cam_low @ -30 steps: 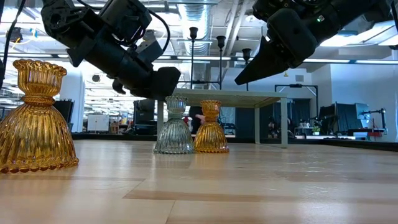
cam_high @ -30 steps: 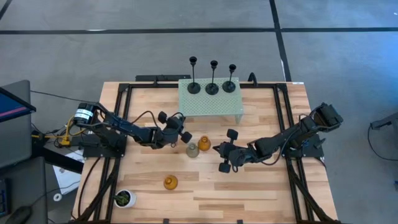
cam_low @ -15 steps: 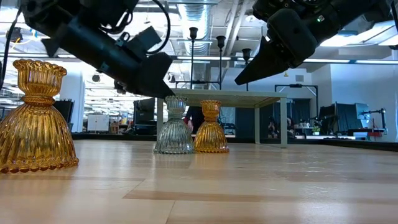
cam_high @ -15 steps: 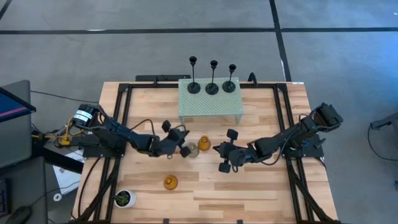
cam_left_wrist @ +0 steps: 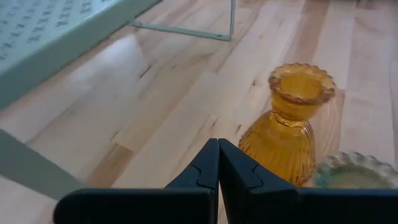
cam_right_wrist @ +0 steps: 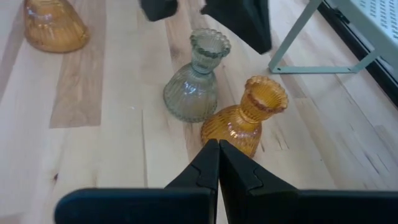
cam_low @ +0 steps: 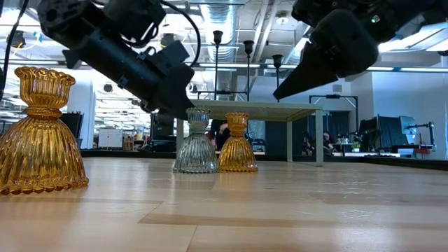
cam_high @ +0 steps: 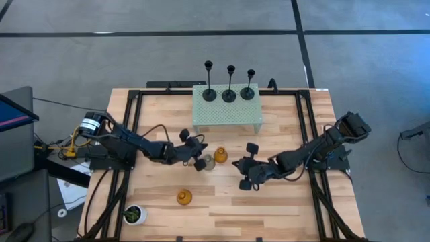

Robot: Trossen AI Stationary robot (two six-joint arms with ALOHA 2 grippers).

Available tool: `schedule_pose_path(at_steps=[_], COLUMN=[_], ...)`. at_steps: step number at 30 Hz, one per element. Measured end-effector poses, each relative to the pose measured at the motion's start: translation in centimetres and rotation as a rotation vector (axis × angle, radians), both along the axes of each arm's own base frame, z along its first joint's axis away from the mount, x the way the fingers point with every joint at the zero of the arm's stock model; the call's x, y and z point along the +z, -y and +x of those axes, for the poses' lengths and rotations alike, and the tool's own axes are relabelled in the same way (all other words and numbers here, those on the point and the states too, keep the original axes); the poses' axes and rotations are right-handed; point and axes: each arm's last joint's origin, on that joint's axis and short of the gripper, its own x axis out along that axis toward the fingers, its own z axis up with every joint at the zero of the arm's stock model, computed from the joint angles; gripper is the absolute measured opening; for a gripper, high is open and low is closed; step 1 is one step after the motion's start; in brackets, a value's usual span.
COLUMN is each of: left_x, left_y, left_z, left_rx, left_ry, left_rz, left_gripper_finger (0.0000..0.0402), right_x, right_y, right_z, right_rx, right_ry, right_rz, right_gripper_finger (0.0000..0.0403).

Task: Pick & Place candle stick holders
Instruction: Adjust the shelf and the transparent candle holder

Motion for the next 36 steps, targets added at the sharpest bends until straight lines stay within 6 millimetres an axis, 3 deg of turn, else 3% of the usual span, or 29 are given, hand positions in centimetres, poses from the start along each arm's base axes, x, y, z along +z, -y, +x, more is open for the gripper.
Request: schedule_pose_path(at_steps=[5, 16, 22, 36], left_x=[0.0, 0.2, 0.1, 0.1], left_y=[-0.7, -0.2, 0.3, 4.2], left_z=[0.1, 0.3, 0.4, -0.3], left_rx=[0.002, -0.094, -0.241, -0.535], left_ry=[0.008, 0.025, 0.014, -0.013], left_rz=[-0.018, -0.056, -0.109, -0.143], left_gripper_finger=[0.0003, 0.0003, 0.0003, 0.0003], right_x=[0.0, 0.0, 0.0, 0.0], right_y=[-0.1, -0.1, -0.1, -0.1], right_z=[-0.1, -0.1, -0.1, -0.1], right_rx=[0.004, 0.004, 0.004, 0.004], right_ry=[0.001, 0.001, 0.001, 0.001], right_rz=[0.001, 0.001, 0.002, 0.002], right_gripper_finger=[0.0, 0.0, 0.0, 0.0])
